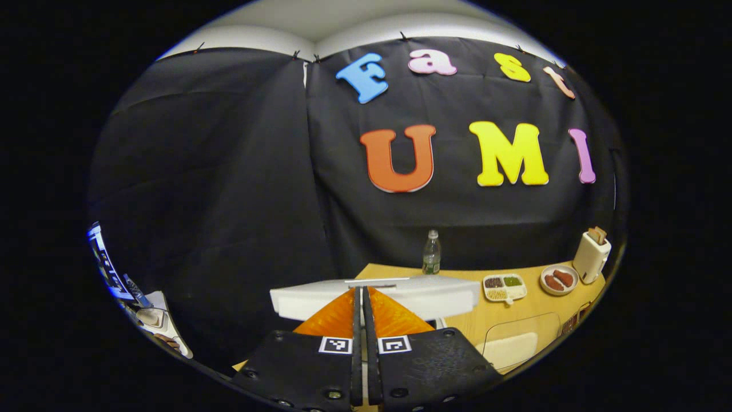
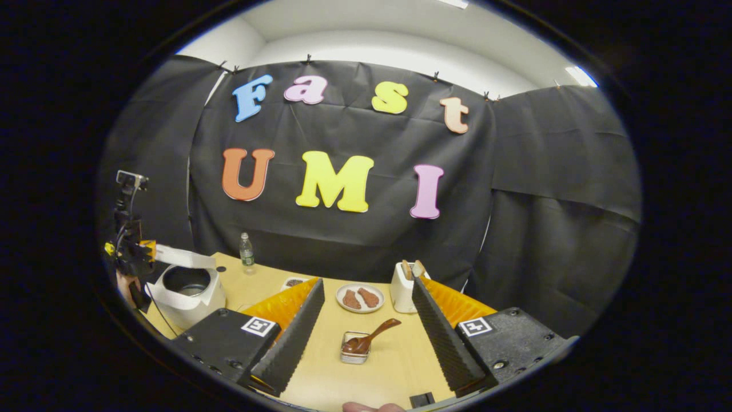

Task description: Close the left gripper, press the button to open the rice cooker; take a wooden spoon from the chopstick holder with the right hand, scoop a spoonful of rice and pour it into the rice cooker, then put the wooden spoon back into the chopstick holder.

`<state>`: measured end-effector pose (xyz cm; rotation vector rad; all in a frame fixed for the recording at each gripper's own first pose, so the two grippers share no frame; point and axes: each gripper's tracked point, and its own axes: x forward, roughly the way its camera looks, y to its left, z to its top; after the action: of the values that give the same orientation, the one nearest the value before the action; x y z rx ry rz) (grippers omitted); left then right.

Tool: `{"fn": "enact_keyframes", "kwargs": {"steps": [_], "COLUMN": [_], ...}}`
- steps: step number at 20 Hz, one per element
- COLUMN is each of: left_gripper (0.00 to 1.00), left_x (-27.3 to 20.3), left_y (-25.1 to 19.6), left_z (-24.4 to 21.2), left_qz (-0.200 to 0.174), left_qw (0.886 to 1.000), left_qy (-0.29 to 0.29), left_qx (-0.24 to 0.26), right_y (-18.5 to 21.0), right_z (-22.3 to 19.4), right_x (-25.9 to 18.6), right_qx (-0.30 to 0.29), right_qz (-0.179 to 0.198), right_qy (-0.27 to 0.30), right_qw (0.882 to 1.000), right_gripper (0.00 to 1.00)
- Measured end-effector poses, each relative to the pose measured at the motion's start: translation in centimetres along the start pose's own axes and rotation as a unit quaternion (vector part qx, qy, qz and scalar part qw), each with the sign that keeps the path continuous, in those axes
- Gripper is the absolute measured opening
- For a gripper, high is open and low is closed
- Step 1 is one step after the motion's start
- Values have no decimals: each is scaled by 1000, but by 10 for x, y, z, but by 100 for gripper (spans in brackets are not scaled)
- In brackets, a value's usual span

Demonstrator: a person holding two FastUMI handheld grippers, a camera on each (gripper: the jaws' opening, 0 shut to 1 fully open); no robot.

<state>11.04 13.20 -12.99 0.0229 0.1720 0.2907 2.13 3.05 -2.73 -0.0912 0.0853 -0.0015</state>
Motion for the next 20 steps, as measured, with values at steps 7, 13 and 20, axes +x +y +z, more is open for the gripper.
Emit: {"fn": "enact_keyframes", "kwargs": {"steps": [7,13,20], "left_gripper": [6,9,48], "left_x": [-53,-86,-117], "left_y": [-7,-14,-25], "left_z": [89,99,102], "left_qz": [-30,-55,-84], "left_qw": [996,996,992], "left_qy": [-75,-74,-95], "left_qx": [-23,-20,9], "right_y": [-2,-5,-9], "right_z": [7,3,-4], "right_x": [0,0,1], "right_qx": [3,11,16], "right_qz": [-7,-10,-14], "right_qy": [-26,-27,-21], "right_qw": [1000,1000,1000], "right_gripper": [100,100,100]}}
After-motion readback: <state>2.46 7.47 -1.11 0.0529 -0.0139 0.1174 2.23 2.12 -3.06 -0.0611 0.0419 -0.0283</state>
